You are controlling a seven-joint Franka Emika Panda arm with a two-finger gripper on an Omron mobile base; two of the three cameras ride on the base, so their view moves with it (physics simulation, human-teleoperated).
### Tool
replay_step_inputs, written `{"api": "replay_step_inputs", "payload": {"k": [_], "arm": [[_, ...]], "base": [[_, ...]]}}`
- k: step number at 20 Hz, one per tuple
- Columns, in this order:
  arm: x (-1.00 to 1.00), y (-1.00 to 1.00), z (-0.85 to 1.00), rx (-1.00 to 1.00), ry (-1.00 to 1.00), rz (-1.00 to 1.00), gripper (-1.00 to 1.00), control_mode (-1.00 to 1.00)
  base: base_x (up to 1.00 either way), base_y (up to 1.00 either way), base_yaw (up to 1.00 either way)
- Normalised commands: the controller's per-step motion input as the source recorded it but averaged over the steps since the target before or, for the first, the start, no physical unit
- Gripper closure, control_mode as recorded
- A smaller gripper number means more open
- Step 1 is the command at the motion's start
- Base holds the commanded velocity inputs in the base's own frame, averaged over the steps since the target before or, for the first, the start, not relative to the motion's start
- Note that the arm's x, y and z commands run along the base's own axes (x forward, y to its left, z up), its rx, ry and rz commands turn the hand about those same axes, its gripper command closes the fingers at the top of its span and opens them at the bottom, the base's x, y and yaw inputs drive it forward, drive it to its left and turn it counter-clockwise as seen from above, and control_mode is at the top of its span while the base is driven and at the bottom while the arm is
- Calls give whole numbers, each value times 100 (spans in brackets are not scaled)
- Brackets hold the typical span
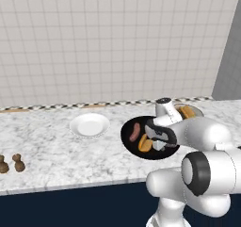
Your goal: Place one bun and one sausage from the bowl on each plate.
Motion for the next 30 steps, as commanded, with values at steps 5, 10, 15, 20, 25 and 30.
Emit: {"api": "replay_step_inputs", "payload": {"k": [5,10,15,20,25,30], "arm": [[-8,0,-10,-1,0,1,100,-100],[-34,0,12,0,-4,0,100,-100],[-81,-8,95,8,-19,0,100,-100],[-7,-68,98,13,-21,-10,100,-100],[93,-61,66,10,-14,-20,100,-100],[100,-29,18,8,-5,-20,100,-100]], "base": [[0,0,0],[0,0,0],[0,0,0],[0,0,0],[0,0,0],[0,0,0]]}}
